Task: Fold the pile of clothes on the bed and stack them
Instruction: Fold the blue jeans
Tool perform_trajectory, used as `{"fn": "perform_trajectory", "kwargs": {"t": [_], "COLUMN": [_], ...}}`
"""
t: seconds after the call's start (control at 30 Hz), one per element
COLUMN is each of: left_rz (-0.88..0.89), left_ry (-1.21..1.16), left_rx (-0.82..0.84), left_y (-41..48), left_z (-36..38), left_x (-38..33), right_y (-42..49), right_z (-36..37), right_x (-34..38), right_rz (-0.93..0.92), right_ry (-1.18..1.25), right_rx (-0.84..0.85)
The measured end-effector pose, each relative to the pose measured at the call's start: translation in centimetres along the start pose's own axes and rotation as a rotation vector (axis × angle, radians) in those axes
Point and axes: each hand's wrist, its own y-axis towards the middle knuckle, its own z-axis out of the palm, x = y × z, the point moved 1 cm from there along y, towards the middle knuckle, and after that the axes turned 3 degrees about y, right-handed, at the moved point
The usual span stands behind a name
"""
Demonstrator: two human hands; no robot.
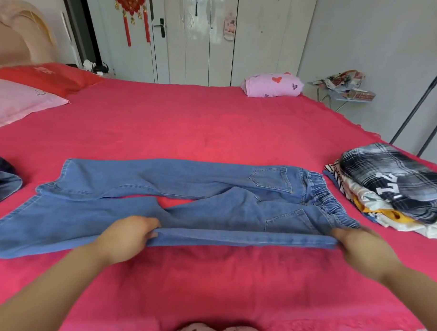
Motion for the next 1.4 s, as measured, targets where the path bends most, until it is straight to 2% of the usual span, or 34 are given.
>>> {"fn": "perform_trajectory", "kwargs": {"t": [0.17,0.67,0.97,1.17,1.4], "left_rz": [0.075,0.03,0.066,0.055,-0.05], "left_ry": [0.029,-0.297,-0.292,-0.204,-0.029], "left_rx": [0.053,0.09,0.151,0.096,-0.037], "left_y": [-0.2,-4.8,-6.6,-2.0,8.8], "left_z": [-1.9,-6.1,-7.8,-8.7,-10.0], "left_x": [0.6,0.7,2.4,3.9,6.7], "right_y": [-0.2,-6.2,-8.7,-4.4,6.7], "right_z": [-1.3,-6.0,-7.6,-8.8,-8.2], "right_x": [-0.9,1.5,1.8,1.9,0.9], "right_rz": [-0.034,-0.069,-0.114,-0.049,0.028], "right_ry": [0.016,0.029,0.066,0.147,0.168], "right_rx": [0.047,0.093,0.177,0.118,-0.048]}}
